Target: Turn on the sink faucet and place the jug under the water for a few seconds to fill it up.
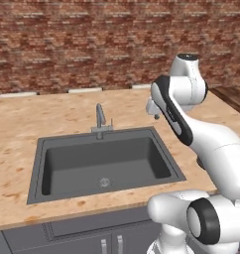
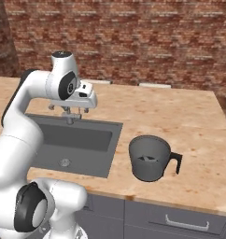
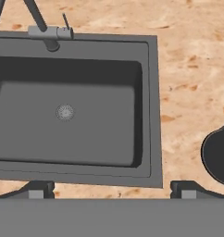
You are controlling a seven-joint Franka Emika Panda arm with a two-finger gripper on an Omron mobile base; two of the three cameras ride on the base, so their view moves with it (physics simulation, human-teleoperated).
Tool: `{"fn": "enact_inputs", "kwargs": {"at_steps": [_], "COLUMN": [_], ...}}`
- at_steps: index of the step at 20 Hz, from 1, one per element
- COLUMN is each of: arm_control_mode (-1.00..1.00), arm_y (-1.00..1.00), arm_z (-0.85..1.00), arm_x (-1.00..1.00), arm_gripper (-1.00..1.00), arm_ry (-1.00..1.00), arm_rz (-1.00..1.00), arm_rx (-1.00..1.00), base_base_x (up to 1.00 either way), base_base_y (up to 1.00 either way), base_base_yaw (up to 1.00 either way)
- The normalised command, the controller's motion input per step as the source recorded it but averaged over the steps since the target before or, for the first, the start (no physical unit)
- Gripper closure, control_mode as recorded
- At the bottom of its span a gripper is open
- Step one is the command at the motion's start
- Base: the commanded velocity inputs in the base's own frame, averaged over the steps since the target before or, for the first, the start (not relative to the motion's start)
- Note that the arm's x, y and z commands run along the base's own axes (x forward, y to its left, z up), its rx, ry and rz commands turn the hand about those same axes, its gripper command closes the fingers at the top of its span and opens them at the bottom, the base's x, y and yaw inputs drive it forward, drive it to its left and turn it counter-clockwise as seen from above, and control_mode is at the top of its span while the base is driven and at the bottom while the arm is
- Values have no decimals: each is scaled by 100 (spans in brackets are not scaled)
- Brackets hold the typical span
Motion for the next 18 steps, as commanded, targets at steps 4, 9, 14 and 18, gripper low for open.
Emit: {"fn": "enact_inputs", "kwargs": {"at_steps": [4,9,14,18], "arm_control_mode": [100,100,100,-100], "arm_y": [0,0,0,3], "arm_z": [0,0,0,-23], "arm_x": [0,0,0,3], "arm_gripper": [-100,-100,-100,-100], "arm_ry": [0,0,0,-43], "arm_rz": [0,0,0,10], "arm_rx": [0,0,0,0], "base_base_x": [8,0,0,0], "base_base_y": [0,0,0,0], "base_base_yaw": [0,0,0,0]}}
